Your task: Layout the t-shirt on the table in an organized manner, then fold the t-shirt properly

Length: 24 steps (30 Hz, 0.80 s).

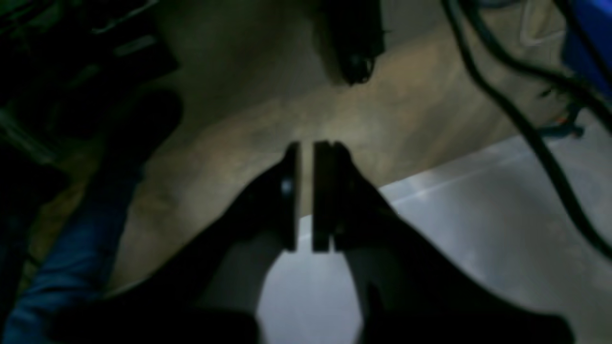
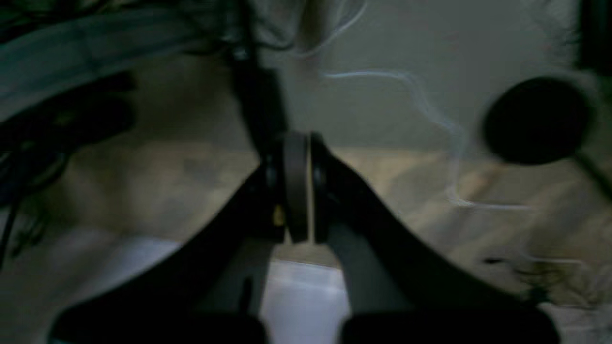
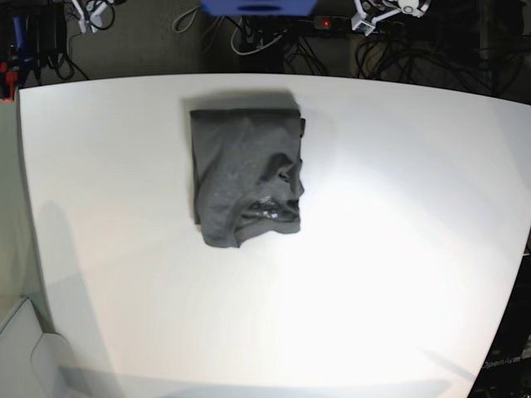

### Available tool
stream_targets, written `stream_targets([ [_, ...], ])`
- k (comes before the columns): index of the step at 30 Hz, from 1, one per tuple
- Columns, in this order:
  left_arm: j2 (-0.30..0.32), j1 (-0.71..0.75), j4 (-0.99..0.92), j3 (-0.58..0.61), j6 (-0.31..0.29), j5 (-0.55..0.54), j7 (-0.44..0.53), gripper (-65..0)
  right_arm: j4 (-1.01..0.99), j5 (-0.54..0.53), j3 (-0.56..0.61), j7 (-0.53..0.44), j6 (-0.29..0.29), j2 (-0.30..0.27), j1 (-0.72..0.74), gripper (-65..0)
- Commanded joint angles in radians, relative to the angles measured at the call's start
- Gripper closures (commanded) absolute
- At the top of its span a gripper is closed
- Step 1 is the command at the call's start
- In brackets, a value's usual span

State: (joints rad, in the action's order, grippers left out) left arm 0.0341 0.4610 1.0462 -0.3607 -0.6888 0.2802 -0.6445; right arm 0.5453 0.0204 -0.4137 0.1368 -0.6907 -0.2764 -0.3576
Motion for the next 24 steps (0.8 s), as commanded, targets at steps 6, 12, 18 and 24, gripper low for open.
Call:
stream_targets([
  [6, 0.036, -0.155, -0.427, -0.050, 0.110, -0.016, 0.282, -3.9, -0.255, -0.004, 0.190, -0.230, -0.007, 0.002, 0.099, 0.0],
  [12, 0.039, -0.295, -0.788, -0.059, 0.341, -0.017, 0.523, -3.9, -0.367, -0.004, 0.307, -0.408, 0.374, 0.075, 0.141, 0.0],
  [18, 0.010, -0.341, -0.884, -0.060, 0.656, -0.019, 0.658, -3.9, -0.370, -0.004, 0.404, -0.526, 0.803, 0.136, 0.134, 0.0],
  [24, 0.002, -0.371, -0.918, -0.057, 0.680, -0.017, 0.661, -3.9, -0.373, -0.004, 0.450, -0.524, 0.807, 0.168, 0.131, 0.0],
])
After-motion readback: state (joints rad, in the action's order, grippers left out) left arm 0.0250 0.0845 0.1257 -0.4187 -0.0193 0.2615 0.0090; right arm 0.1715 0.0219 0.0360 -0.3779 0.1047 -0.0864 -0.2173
